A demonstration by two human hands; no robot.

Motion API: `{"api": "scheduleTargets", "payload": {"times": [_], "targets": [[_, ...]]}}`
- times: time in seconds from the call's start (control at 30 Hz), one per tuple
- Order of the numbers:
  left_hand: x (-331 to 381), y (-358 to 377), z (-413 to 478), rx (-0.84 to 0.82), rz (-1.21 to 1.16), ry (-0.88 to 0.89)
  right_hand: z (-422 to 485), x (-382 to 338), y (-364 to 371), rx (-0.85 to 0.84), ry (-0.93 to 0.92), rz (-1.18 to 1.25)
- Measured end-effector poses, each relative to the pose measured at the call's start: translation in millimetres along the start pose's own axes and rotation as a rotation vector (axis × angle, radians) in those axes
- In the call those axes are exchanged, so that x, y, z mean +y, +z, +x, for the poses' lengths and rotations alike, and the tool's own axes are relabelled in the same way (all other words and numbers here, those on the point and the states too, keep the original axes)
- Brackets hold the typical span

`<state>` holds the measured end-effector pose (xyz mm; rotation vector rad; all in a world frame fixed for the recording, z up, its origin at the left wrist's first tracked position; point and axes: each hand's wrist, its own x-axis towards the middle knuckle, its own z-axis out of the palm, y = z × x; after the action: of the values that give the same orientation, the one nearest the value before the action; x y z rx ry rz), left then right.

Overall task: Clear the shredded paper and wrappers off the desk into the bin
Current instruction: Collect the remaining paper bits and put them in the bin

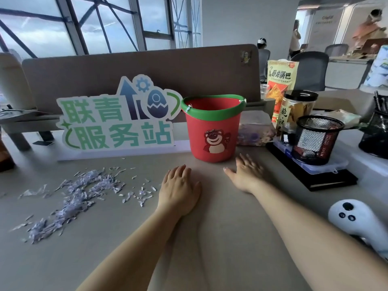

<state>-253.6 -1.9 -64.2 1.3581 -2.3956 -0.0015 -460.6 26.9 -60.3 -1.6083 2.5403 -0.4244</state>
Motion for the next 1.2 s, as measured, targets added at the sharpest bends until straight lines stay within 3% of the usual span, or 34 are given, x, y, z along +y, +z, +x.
{"api": "scheduleTargets", "payload": {"times": [0.17,0.43,0.7,1.2], "targets": [[2.3,-7.4,-7.7,0.026,0.045,0.014,-21.2,-3.1,-4.8,-0.067,-0.163,-0.007],[-5.8,-19.7,-25.4,-0.180,0.120,-0.147,-73.6,-32.1,-2.6,-0.177,-0.399,-0.079],[-64.9,-45.2,-63.6,-0.234,0.139,-0.255,-97.3,-89.0,13.2,-0.249,-0.474,-0.090],[-182.1,-90.7,-137.4,-0.129,0.152,-0.603,-78.7,-196.7,40.1,-0.283,-0.591,-0.038]]}}
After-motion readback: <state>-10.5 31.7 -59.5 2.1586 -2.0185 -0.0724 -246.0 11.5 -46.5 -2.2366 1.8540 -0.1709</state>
